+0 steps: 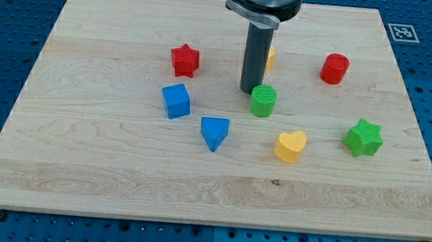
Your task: Push the red circle slightly down
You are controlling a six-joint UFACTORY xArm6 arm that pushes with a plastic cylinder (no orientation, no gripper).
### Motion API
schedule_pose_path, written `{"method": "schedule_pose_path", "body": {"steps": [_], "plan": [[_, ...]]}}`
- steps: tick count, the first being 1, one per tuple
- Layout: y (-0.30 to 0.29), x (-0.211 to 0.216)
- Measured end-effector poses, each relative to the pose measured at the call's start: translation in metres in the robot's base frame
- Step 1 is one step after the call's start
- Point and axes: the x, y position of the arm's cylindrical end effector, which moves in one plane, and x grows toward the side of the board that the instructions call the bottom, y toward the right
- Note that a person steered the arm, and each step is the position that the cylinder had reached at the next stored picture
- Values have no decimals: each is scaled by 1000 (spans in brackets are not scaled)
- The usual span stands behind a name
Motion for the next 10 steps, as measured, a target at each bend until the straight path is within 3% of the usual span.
{"method": "schedule_pose_path", "body": {"steps": [2,5,6,7,10], "plan": [[29,-13],[183,-11],[208,-38],[207,-80],[153,-82]]}}
